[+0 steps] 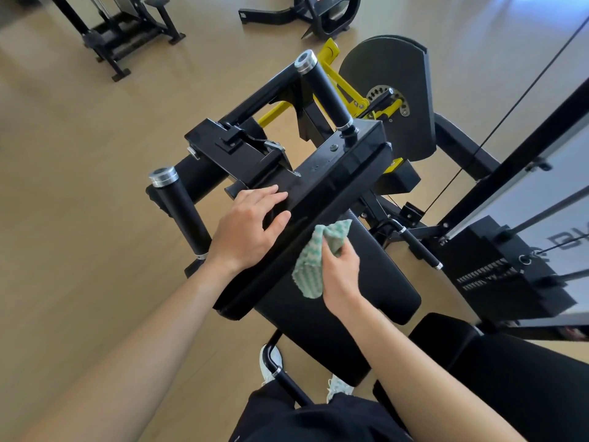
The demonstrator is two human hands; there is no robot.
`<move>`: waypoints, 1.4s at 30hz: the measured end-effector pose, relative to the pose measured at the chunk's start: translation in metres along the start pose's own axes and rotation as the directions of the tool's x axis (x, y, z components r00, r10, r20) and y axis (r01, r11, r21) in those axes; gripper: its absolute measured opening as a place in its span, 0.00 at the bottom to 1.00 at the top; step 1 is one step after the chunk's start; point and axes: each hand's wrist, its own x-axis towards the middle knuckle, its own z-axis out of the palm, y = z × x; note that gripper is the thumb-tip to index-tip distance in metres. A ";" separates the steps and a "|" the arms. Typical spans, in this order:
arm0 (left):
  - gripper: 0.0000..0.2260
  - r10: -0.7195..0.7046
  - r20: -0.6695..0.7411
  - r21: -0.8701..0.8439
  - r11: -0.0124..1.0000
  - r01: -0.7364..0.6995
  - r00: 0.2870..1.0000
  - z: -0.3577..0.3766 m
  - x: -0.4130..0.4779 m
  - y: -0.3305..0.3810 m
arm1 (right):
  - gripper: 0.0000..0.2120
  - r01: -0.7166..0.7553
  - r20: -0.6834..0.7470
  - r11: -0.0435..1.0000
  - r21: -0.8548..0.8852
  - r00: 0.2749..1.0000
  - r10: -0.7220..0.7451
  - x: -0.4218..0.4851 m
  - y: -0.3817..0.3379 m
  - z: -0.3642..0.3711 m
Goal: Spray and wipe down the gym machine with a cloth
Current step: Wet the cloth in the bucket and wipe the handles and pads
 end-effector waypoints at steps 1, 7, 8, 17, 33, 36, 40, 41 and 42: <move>0.18 -0.005 0.000 0.000 1.000 0.005 1.000 0.000 0.000 0.001 | 0.04 -0.004 -0.059 0.999 -0.041 0.998 0.002 0.007 -0.001 -0.010; 0.18 -0.014 -0.007 0.019 1.000 0.014 1.000 0.001 0.000 0.003 | 0.14 0.031 -0.343 0.999 0.033 0.939 -0.018 0.053 -0.026 -0.046; 0.18 -0.011 -0.007 0.022 1.000 0.012 1.000 0.001 0.000 0.003 | 0.18 0.081 -0.289 0.991 0.103 0.956 -0.048 0.057 -0.034 -0.045; 0.21 0.000 0.004 0.036 0.999 0.000 1.000 -0.001 0.002 0.003 | 0.29 0.365 0.076 0.915 -0.173 0.931 -0.357 0.023 -0.006 0.027; 0.22 -0.009 0.007 0.037 0.999 0.009 1.000 0.001 0.001 0.002 | 0.22 0.108 -0.132 0.984 0.143 0.987 -0.089 0.126 -0.104 -0.019; 0.22 -0.003 -0.001 0.041 0.999 0.003 1.000 0.001 0.001 0.002 | 0.18 0.053 -0.143 0.982 0.181 0.989 -0.027 0.149 -0.122 -0.027; 0.20 0.006 -0.006 0.037 0.999 -0.006 1.000 0.002 0.002 -0.001 | 0.18 0.023 -0.142 0.981 0.193 0.990 0.005 0.165 -0.139 -0.036; 0.20 0.010 -0.008 0.037 0.999 -0.010 1.000 0.002 0.002 -0.001 | 0.23 0.020 -0.132 0.976 0.215 0.991 0.008 0.167 -0.143 -0.038; 0.20 0.013 -0.011 0.038 0.999 -0.013 1.000 0.003 0.002 -0.002 | 0.28 0.002 -0.131 0.968 0.249 0.991 0.032 0.170 -0.144 -0.040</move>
